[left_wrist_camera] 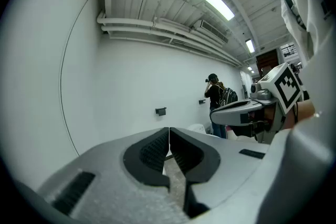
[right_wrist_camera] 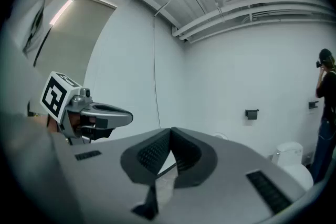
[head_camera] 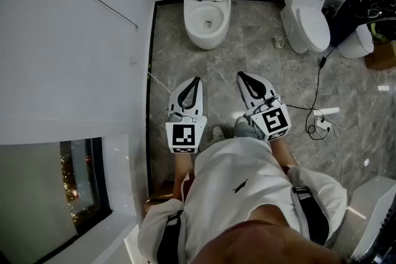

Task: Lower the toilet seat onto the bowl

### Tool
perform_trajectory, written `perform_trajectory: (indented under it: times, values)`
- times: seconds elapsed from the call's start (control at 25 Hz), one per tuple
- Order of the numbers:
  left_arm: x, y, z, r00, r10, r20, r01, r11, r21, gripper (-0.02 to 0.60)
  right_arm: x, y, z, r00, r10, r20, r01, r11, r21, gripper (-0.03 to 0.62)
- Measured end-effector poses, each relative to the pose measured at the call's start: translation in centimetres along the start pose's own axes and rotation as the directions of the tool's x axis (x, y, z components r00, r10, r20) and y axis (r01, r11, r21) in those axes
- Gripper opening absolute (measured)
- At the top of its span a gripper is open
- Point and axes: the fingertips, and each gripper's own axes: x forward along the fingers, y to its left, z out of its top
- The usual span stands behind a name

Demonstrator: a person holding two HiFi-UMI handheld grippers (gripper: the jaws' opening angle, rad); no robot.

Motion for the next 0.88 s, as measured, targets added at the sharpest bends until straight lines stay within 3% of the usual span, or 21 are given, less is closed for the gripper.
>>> perform_trajectory:
  times: [0.2,0.4,0.88]
  values:
    - [0.1,1.2,0.0,1.000,-0.007,0.009,0.007,1.000,-0.001,0.029,1.1,0.5,-0.1,1.000,-0.017,-0.004,0.017,0.999,0.037,0.031]
    - [1.0,2.4,-0.4,1.000,-0.009,0.016,0.009,1.000,-0.003,0.029,2.9,-0.3,-0.7,0.998,-0.052,-0.020,0.052,0.999,0.000,0.031]
    - [8.4,6.3,-1.5,1.000,0.004,-0.002,-0.004,1.000,-0.009,0.029,9.9,-4.9,-0.6,1.000,-0.017,-0.008,0.017,1.000,0.002,0.031]
